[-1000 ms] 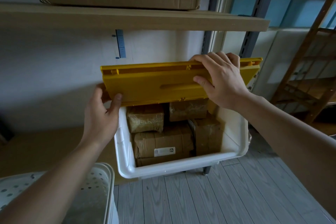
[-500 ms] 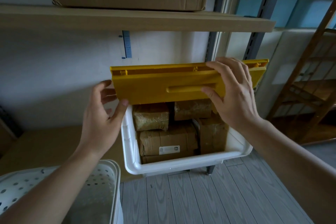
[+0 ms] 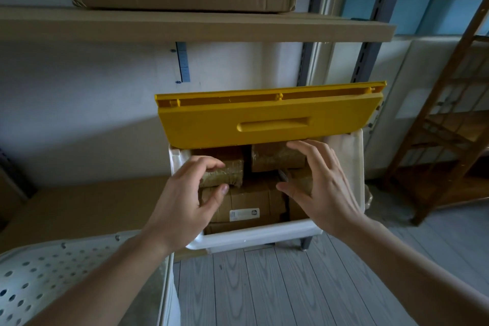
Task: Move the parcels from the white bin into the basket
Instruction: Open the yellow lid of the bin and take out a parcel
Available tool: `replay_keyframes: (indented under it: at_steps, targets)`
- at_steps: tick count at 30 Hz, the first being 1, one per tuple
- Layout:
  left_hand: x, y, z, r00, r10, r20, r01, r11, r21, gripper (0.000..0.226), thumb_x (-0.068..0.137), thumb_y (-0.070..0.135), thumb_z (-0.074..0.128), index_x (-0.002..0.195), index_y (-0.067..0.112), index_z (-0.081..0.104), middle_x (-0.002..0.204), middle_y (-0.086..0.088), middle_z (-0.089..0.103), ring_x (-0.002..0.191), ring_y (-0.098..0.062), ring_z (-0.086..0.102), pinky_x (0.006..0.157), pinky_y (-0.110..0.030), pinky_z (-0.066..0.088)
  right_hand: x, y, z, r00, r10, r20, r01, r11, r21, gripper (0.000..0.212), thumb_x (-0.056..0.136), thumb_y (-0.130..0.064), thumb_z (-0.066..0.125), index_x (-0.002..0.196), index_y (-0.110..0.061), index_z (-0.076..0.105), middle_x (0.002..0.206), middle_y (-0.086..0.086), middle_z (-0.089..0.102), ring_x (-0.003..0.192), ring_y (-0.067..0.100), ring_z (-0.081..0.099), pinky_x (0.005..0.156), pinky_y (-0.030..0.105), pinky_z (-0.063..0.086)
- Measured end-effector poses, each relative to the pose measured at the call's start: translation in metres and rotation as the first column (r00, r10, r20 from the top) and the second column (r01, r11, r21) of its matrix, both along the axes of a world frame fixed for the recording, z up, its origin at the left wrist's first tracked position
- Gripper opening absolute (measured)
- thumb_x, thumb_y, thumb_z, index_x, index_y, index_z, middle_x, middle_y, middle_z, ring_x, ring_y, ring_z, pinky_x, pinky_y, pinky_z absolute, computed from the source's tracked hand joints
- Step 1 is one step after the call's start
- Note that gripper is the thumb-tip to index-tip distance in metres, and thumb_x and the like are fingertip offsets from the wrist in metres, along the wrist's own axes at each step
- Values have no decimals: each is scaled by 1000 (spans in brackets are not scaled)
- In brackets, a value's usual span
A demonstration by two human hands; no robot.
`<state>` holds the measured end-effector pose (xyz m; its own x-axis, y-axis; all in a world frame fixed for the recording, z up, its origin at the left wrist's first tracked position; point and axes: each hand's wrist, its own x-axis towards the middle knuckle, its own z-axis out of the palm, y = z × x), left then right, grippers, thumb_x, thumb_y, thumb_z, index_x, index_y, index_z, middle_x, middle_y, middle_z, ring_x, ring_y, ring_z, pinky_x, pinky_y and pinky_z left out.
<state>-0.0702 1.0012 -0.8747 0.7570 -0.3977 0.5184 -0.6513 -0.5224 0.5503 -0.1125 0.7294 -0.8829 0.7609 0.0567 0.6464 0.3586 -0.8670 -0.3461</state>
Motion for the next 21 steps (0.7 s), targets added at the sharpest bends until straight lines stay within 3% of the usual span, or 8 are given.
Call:
replay_keyframes:
  at_steps: [4,8,12,13,16,19,21]
  targets:
    - [5,-15,-8,998,2,-61,-2,1000,4,34,96,31,65,129,26,59,126,17,59,120,6,52,93,-4,37,5,-10,-10,996,-55,-73,56,998,12,74,85,-39,81,147,-18,47,138,3,53,126,23,49,101,38,42]
    - [12,-37,-22,991,-19,-133,21,1000,16,35,98,30,64,132,27,57,130,19,57,124,3,51,103,-20,42,14,-20,-22,982,-105,-154,109,994,19,75,84,-40,82,147,-20,47,139,5,51,126,25,48,101,38,41]
    - [24,-64,-31,975,-14,-221,6,999,-33,44,99,28,63,141,26,52,138,19,52,127,10,41,98,-1,31,26,-25,-28,962,-166,-216,179,983,42,75,84,-38,83,147,-20,47,140,7,47,128,30,47,101,37,40]
    - [28,-71,-31,970,-10,-244,-5,998,-62,46,99,27,63,143,24,50,141,17,51,129,8,40,100,-2,29,29,-25,-29,957,-179,-229,197,979,57,75,85,-38,82,148,-19,46,140,8,47,129,30,47,100,35,39]
    - [41,-93,-33,955,28,-297,-73,987,-141,54,100,25,62,151,20,43,153,6,46,142,-7,39,117,-26,32,43,-25,-33,934,-214,-285,262,954,143,79,86,-40,80,151,-19,40,142,11,46,130,33,49,95,37,44]
    - [52,-116,-36,944,81,-319,-137,978,-158,65,98,24,63,156,19,34,156,3,41,146,-12,36,119,-28,30,62,-26,-32,916,-242,-319,328,910,254,76,88,-40,78,147,-12,39,138,15,53,124,37,54,88,36,44]
    - [58,-129,-36,910,44,-411,-140,968,-207,70,97,26,64,157,24,29,157,6,40,146,-13,35,119,-32,29,73,-24,-28,906,-237,-351,361,864,350,69,92,-39,74,144,-9,41,132,15,59,118,38,59,84,33,42]
